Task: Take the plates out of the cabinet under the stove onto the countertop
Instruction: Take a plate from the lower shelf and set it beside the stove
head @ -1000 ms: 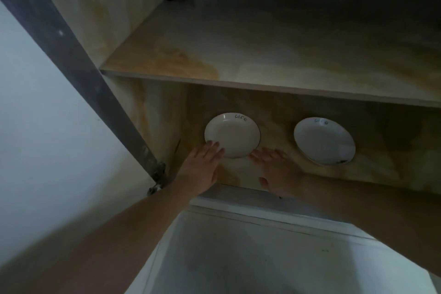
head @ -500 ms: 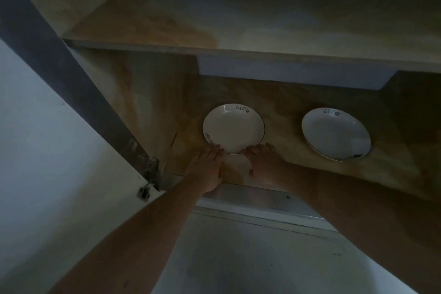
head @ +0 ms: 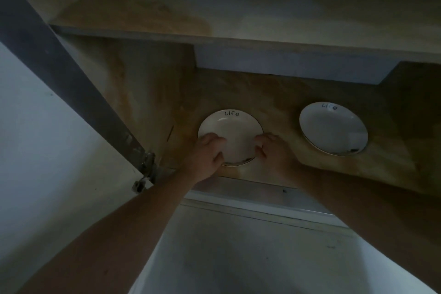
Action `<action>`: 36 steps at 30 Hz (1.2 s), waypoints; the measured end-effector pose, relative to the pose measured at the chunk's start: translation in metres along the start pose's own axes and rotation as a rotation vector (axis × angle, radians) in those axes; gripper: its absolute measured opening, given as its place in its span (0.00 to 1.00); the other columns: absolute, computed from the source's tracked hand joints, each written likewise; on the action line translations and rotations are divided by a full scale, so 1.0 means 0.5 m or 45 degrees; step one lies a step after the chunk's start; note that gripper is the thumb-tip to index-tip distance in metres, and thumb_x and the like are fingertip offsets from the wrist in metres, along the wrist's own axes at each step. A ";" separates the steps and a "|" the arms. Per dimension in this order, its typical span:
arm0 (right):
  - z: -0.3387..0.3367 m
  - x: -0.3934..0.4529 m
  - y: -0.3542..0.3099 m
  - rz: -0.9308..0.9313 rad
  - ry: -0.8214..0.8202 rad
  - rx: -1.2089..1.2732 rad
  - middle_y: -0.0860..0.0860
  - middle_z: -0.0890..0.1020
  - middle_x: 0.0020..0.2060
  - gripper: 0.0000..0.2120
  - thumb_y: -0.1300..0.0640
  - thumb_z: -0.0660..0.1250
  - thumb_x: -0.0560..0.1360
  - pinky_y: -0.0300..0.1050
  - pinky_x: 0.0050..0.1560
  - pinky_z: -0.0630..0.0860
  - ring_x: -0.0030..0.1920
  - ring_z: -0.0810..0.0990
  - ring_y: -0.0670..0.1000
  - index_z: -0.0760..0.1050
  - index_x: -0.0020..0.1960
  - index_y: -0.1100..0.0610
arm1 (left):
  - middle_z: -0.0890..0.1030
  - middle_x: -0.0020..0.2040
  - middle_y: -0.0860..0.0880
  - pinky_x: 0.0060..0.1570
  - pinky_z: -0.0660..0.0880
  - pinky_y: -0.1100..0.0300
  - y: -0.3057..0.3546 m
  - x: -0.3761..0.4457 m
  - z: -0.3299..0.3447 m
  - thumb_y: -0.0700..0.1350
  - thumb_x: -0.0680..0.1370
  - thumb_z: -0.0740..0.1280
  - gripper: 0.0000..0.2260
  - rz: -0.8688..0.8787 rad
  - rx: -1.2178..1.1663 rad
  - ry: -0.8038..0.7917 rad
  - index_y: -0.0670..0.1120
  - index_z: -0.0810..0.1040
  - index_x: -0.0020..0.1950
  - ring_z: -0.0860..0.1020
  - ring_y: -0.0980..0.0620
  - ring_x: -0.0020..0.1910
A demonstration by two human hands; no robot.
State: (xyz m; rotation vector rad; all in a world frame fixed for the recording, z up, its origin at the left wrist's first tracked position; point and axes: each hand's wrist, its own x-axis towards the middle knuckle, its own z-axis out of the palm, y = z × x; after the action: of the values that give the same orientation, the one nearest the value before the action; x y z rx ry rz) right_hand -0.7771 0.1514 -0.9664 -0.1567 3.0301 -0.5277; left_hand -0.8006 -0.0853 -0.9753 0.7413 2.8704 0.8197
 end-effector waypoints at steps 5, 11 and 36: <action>-0.004 0.026 -0.010 0.266 0.015 0.543 0.60 0.64 0.75 0.25 0.60 0.61 0.81 0.46 0.73 0.51 0.75 0.60 0.59 0.59 0.75 0.63 | 0.66 0.75 0.41 0.65 0.67 0.50 0.011 0.024 -0.031 0.51 0.83 0.58 0.24 -0.792 -0.523 0.066 0.48 0.60 0.78 0.68 0.39 0.70; -0.027 0.039 -0.012 0.689 -0.202 1.336 0.61 0.70 0.70 0.21 0.59 0.57 0.82 0.58 0.66 0.71 0.66 0.72 0.60 0.62 0.74 0.62 | 0.81 0.59 0.45 0.54 0.77 0.48 0.010 0.030 -0.050 0.54 0.83 0.57 0.17 -1.206 -1.675 0.223 0.46 0.76 0.63 0.77 0.44 0.62; -0.254 -0.211 -0.156 1.081 -0.451 1.461 0.51 0.76 0.66 0.19 0.44 0.58 0.81 0.60 0.58 0.77 0.62 0.76 0.55 0.69 0.69 0.48 | 0.82 0.54 0.48 0.50 0.79 0.42 0.200 -0.220 -0.268 0.58 0.82 0.53 0.19 -1.343 -1.684 0.012 0.50 0.79 0.55 0.79 0.44 0.56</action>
State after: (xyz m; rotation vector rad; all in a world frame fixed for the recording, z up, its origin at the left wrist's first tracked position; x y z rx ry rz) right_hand -0.6751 0.1325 -0.8160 0.8915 1.7589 -1.6713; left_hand -0.6860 -0.1269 -0.8168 -0.7927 1.5395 1.8957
